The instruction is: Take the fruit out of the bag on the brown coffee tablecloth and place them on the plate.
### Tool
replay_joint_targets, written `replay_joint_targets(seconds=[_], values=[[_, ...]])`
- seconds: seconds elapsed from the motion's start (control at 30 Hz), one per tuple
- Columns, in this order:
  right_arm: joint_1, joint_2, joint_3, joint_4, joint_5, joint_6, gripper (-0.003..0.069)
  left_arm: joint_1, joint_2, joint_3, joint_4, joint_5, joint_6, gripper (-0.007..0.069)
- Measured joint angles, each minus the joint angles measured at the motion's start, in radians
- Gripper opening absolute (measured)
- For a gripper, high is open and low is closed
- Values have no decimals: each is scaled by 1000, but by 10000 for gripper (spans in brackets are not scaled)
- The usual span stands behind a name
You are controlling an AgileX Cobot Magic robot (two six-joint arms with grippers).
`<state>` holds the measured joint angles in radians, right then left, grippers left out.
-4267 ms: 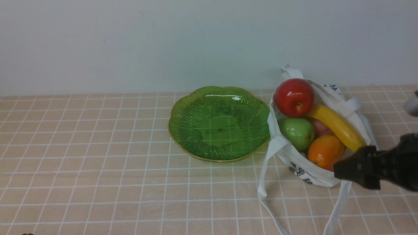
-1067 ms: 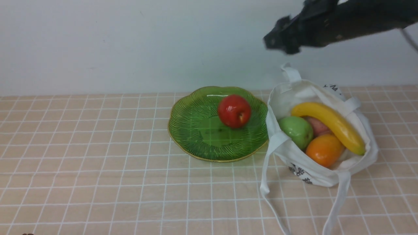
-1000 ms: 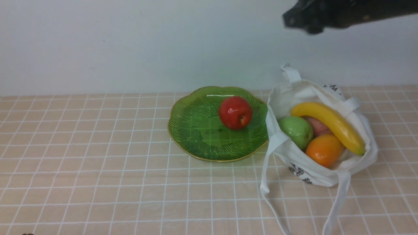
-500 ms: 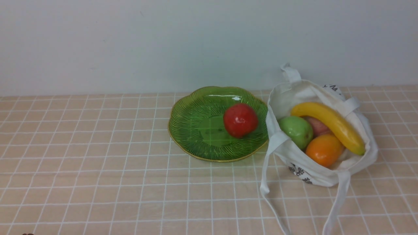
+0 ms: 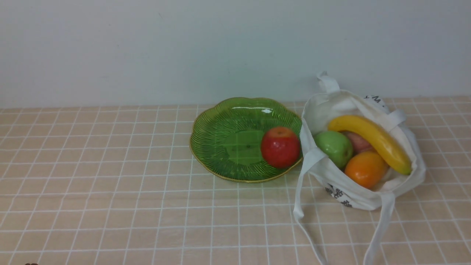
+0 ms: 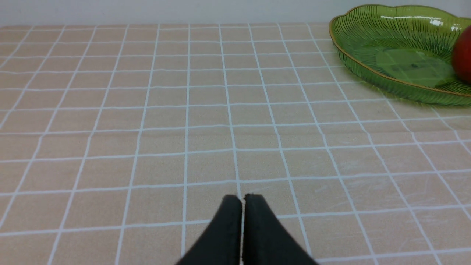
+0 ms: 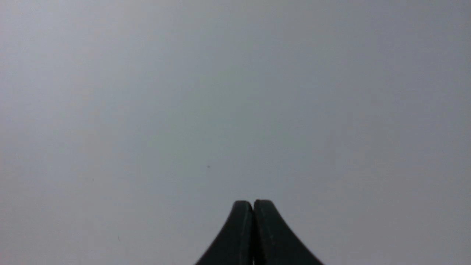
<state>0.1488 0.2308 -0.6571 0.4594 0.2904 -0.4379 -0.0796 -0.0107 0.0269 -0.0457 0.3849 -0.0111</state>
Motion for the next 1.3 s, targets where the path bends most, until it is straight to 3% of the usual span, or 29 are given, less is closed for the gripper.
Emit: replay_joint_targets(seconds=[1.07, 1.2, 1.3], values=[[0, 0, 70, -6, 48, -8, -14, 0, 0, 0, 0, 0, 0, -8], [0, -1, 158, -67, 31, 54, -14, 0, 0, 0, 0, 0, 0, -8], [0, -17, 262, -148, 10, 167, -14, 0, 0, 0, 0, 0, 0, -8]])
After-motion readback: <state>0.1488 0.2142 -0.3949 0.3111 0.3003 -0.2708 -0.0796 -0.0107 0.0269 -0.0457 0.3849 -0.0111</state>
